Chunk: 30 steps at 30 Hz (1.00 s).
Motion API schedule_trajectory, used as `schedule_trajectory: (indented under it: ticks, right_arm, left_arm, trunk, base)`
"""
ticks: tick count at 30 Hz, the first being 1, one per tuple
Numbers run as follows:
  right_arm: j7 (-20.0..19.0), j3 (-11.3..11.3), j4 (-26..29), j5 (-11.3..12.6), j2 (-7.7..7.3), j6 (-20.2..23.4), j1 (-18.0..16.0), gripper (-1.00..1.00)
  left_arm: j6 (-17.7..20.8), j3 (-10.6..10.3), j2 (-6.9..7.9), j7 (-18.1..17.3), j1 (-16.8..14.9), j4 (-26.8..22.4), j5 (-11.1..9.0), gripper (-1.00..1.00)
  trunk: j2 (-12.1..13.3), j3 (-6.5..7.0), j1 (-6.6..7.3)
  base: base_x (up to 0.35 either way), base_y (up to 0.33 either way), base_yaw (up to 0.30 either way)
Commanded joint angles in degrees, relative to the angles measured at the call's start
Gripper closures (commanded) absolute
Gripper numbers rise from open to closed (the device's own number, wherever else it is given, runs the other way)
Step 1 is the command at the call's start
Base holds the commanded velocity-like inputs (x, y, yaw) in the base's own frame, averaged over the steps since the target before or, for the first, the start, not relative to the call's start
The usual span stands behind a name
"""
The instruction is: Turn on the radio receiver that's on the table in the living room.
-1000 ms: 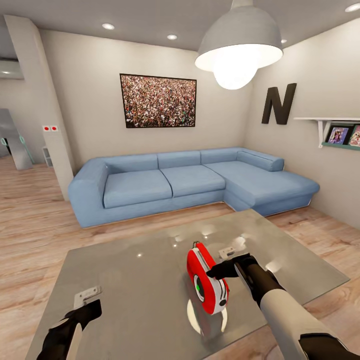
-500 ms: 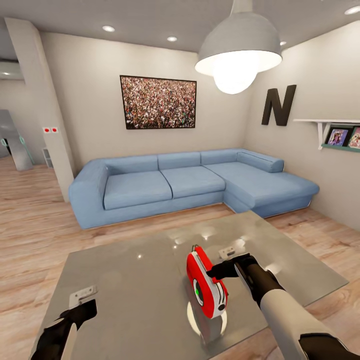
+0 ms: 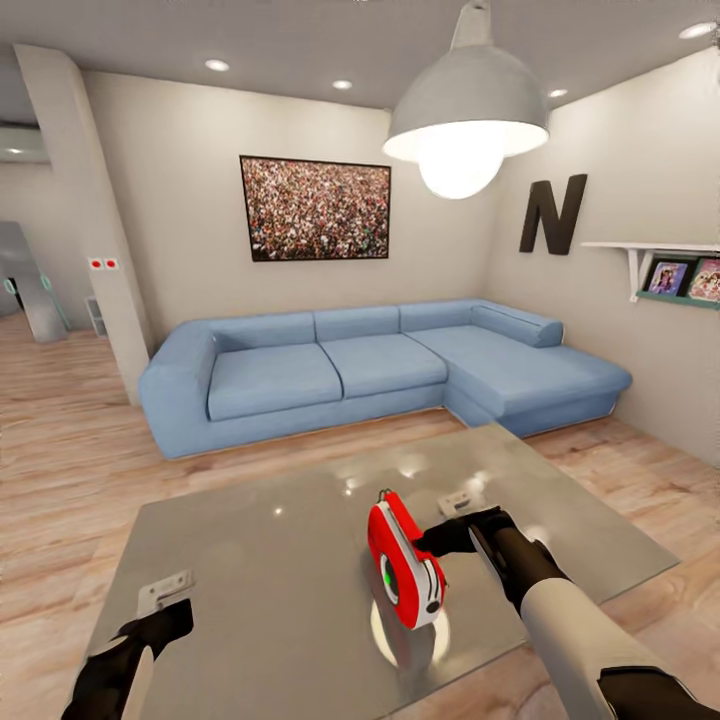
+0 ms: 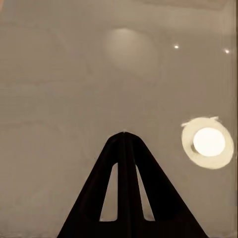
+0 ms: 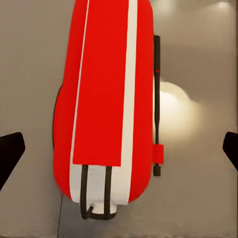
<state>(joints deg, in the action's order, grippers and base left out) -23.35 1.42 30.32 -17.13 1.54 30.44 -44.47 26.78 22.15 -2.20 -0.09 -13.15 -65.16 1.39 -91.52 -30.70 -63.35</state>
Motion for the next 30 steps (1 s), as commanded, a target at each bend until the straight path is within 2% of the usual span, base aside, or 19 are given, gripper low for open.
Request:
schedule_trajectory:
  ticks: [1,17,22,24,26,28,30]
  right_arm:
    - [0.0,0.0,0.0,0.0,0.0,0.0,0.0,-1.0]
    - [0.1,-0.1,0.0,0.2,-0.01,-0.3,0.0,-1.0]
    - [0.2,-0.2,-3.8,0.4,-0.12,-6.5,0.0,-1.0]
    - [1.0,-0.2,-6.4,0.4,-0.13,-9.0,0.0,-1.0]
    - [2.7,-0.2,-9.1,0.5,-0.13,-10.7,0.0,-1.0]
    - [4.3,-0.2,-11.6,0.5,-0.13,-12.4,0.1,-1.0]
    - [5.5,-0.2,-14.7,0.5,-0.26,-14.7,0.1,-1.0]
  left_arm:
    - [0.0,0.0,0.0,0.0,0.0,0.0,0.0,1.0]
    - [-0.1,-0.1,0.0,0.0,0.0,2.6,-0.1,1.0]
    - [-2.5,0.0,0.41,0.0,0.0,5.1,0.0,1.0]
    - [-4.0,0.2,1.05,0.0,0.0,8.2,0.1,1.0]
    - [-6.5,0.2,2.66,-0.1,0.0,13.2,0.0,1.0]
    - [-10.3,0.1,4.22,-0.1,0.0,19.3,0.0,1.0]
    - [-14.5,0.1,5.11,-0.1,0.0,25.5,0.0,1.0]
  trunk:
    - [0.4,0.18,0.23]
    - [6.8,3.06,3.74]
    - [8.8,3.95,4.84]
    - [9.6,4.31,5.28]
    - [10.4,4.67,5.72]
    - [11.2,5.03,6.16]
    - [12.0,5.39,6.6]
  base:
    - [-0.277,-0.155,0.0]
    - [-0.257,-0.149,0.0]
    - [-0.022,-0.013,0.0]
    - [-0.004,-0.002,0.0]
    - [-0.002,-0.001,0.0]
    - [0.0,0.0,0.0]
    - [0.0,0.0,0.0]
